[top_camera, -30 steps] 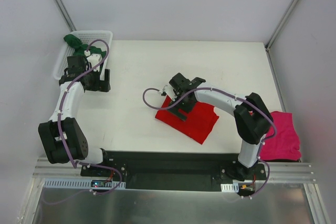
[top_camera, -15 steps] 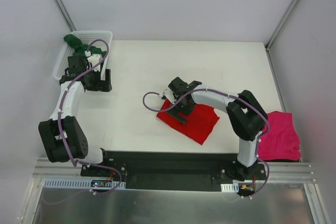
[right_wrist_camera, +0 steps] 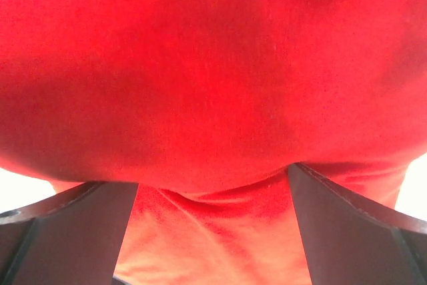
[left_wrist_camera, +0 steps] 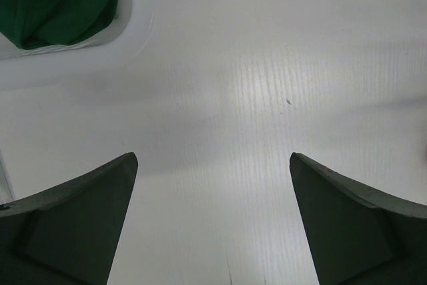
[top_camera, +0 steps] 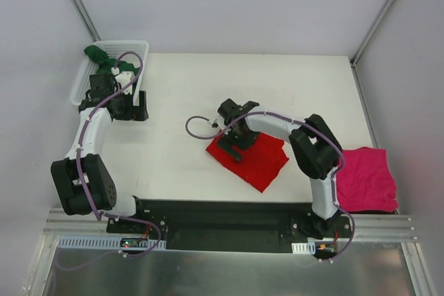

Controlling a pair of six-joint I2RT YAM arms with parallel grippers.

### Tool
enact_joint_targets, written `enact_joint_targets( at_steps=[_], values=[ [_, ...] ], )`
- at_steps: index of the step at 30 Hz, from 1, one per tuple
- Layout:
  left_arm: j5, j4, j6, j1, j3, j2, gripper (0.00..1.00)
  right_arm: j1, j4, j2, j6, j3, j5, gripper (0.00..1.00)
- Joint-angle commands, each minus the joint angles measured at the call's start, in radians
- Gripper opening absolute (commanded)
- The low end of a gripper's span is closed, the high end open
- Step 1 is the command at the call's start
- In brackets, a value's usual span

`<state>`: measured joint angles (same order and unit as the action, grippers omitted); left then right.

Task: Fold and stack the t-shirts
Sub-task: Fold the long partially folded tshirt into a neat square

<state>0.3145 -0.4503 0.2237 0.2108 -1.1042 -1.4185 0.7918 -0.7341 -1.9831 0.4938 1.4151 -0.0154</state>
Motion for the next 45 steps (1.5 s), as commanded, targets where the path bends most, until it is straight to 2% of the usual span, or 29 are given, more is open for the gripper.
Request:
enact_joint_targets(
  at_steps=[1,10,19,26,32,40,45],
  values=[
    [0.029,-0.001,0.014,0.002,0.013,0.064,0.99,-0.022,-0.097,-0.104,-0.168,0.091,-0.001,0.96],
    [0.029,-0.014,0.019,0.002,0.043,0.105,0.99,-0.075,-0.172,-0.166,-0.362,0.217,-0.04,0.96],
    [0.093,-0.034,-0.009,0.002,0.104,0.142,0.99,-0.132,-0.139,-0.203,-0.596,0.225,0.219,0.96],
    [0.211,-0.039,-0.052,0.002,0.101,0.133,0.99,-0.132,-0.145,-0.223,-0.793,0.324,0.169,0.96],
    [0.25,-0.037,-0.061,0.002,0.064,0.098,0.99,-0.141,-0.148,-0.223,-0.92,0.329,0.11,0.96],
    [0.271,-0.034,-0.052,0.002,0.053,0.078,0.99,-0.143,-0.122,-0.206,-0.986,0.332,0.123,0.96],
    [0.284,-0.034,-0.058,0.002,0.064,0.082,0.99,-0.137,-0.082,-0.143,-0.983,0.321,0.077,0.96]
  ],
)
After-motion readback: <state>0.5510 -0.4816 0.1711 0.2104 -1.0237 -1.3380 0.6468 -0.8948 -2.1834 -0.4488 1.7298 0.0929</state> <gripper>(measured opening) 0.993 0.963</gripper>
